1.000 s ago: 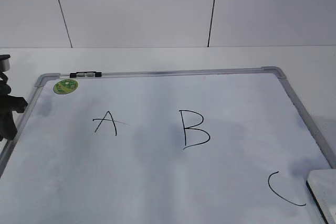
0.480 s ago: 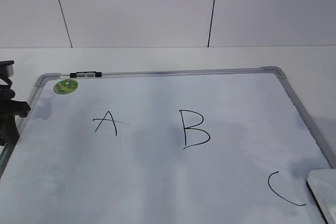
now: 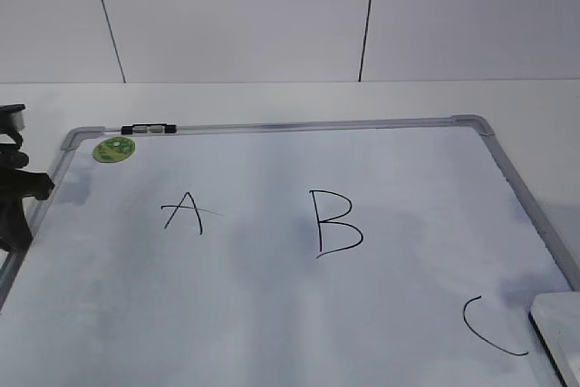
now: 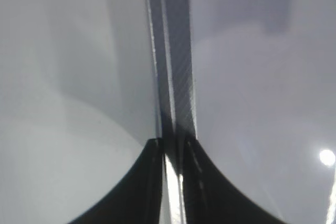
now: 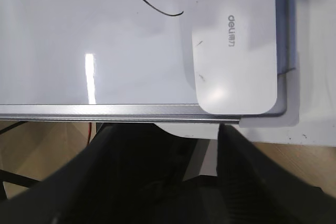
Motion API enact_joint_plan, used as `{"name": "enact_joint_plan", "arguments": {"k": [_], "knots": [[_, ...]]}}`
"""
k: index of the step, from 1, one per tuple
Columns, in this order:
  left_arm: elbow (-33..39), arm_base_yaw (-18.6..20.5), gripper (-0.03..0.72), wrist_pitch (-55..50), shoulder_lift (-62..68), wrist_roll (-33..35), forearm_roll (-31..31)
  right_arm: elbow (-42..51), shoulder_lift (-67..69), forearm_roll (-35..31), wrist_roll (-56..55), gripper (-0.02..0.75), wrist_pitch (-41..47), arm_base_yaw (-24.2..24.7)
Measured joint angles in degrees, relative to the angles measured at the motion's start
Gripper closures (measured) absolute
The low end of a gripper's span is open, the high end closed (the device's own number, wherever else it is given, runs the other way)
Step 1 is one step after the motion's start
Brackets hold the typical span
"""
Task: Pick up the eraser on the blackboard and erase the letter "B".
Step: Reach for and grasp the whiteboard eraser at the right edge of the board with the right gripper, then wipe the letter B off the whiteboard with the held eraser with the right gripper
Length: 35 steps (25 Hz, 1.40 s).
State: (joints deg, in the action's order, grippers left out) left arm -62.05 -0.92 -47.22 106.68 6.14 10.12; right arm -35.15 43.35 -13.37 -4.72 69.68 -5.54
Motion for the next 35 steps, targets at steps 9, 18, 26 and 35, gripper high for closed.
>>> {"name": "enact_joint_plan", "arguments": {"k": [9, 18, 26, 35], "knots": [[0.00, 0.00, 0.666, -0.10, 0.00, -1.09, 0.10, 0.00, 3.01, 0.75, -1.47, 0.283, -0.11, 0.00], [0.00, 0.00, 0.666, -0.22, 0.00, -1.22, 0.10, -0.03, 13.15, 6.59, -2.05, 0.115, -4.85, 0.00], [0.00, 0.00, 0.666, -0.22, 0.00, -1.22, 0.10, -0.03, 22.82, 7.39, -1.82, 0.108, -12.13, 0.00], [0.00, 0.00, 0.666, -0.22, 0.00, -1.22, 0.10, -0.13, 30.86, 10.36, -1.49, 0.109, -18.09, 0.00]]}}
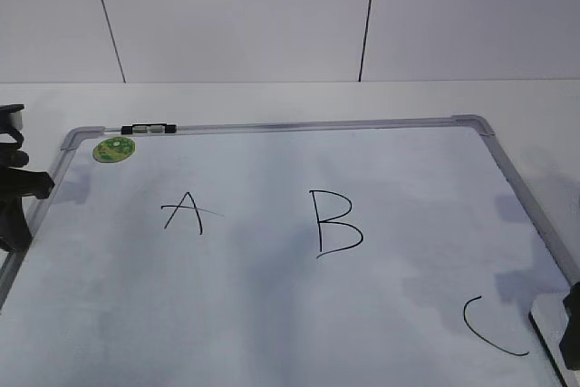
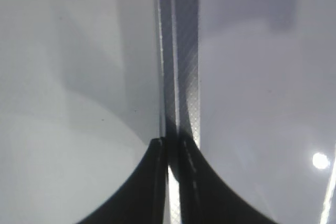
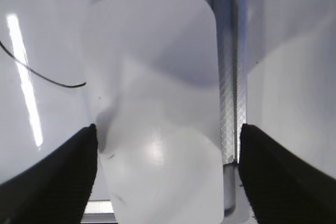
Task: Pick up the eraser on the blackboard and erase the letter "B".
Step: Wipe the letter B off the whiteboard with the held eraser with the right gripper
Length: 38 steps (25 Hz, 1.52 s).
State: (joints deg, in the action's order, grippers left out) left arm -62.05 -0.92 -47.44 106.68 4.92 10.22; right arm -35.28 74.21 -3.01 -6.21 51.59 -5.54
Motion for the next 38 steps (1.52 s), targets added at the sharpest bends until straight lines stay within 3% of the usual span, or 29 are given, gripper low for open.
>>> {"name": "enact_joint_plan", "arguments": {"k": [17, 31, 38], "knots": [[0.00, 0.41, 0.669, -0.11, 0.00, 0.00, 0.33, -0.61, 6.88, -0.33, 2.78, 0.134, -3.78, 0.00], [0.00, 0.41, 0.669, -0.11, 0.00, 0.00, 0.33, -0.61, 7.28, -0.31, 3.54, 0.222, -3.78, 0.00], [0.00, 0.41, 0.669, -0.11, 0.00, 0.00, 0.33, -2.67, 7.55, -0.90, 3.54, 0.223, 0.17, 0.00]]}}
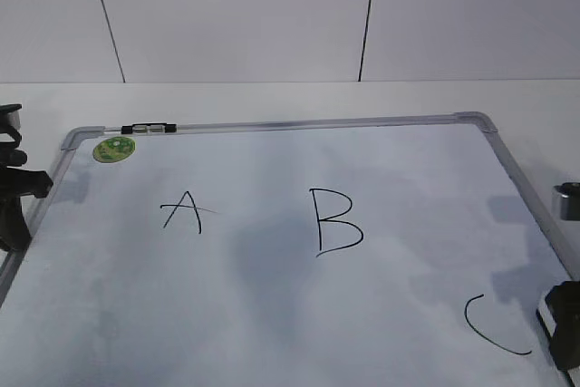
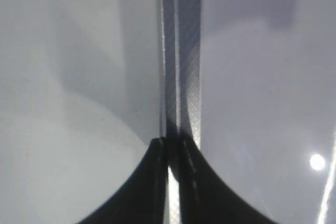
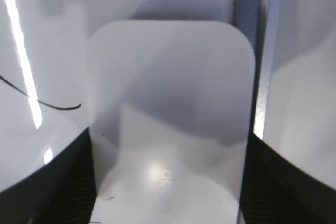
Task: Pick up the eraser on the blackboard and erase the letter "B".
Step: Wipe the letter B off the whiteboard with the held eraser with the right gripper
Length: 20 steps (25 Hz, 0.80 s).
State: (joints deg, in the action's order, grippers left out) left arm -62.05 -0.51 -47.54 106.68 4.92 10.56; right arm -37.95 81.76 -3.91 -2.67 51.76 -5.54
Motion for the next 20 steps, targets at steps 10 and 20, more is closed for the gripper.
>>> {"name": "enact_joint_plan", "arguments": {"k": [10, 20], "knots": [[0.00, 0.00, 0.669, 0.00, 0.00, 0.00, 0.00, -9.51, 0.00, -0.20, 0.00, 0.223, 11.06, 0.00], [0.00, 0.00, 0.669, 0.00, 0.00, 0.00, 0.00, -19.63, 0.31, -3.24, 3.48, 0.223, 12.93, -1.28]]}}
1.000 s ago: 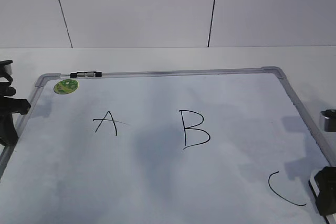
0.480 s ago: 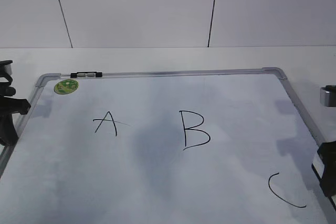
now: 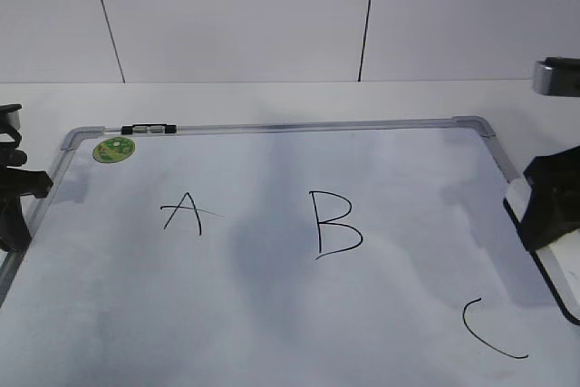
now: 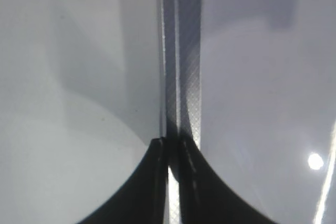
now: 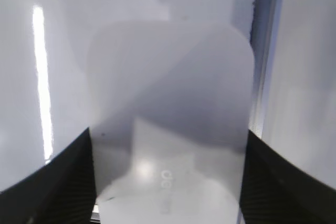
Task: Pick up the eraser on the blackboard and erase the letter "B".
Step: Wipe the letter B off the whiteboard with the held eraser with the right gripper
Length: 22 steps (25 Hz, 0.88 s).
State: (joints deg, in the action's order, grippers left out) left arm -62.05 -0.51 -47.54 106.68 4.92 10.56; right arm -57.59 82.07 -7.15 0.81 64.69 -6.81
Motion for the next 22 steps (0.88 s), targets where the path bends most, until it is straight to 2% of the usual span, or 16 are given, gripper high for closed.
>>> {"name": "enact_joint_plan", "arguments": {"k": [10, 22], "knots": [[-0.05, 0.00, 0.669, -0.20, 0.00, 0.00, 0.00, -12.07, 12.26, 0.44, 0.52, 0.223, 1.98, -11.69], [-0.05, 0.00, 0.669, -0.45, 0.00, 0.00, 0.00, -37.93, 34.84, 3.24, 0.62, 0.223, 4.57, -17.05]]}}
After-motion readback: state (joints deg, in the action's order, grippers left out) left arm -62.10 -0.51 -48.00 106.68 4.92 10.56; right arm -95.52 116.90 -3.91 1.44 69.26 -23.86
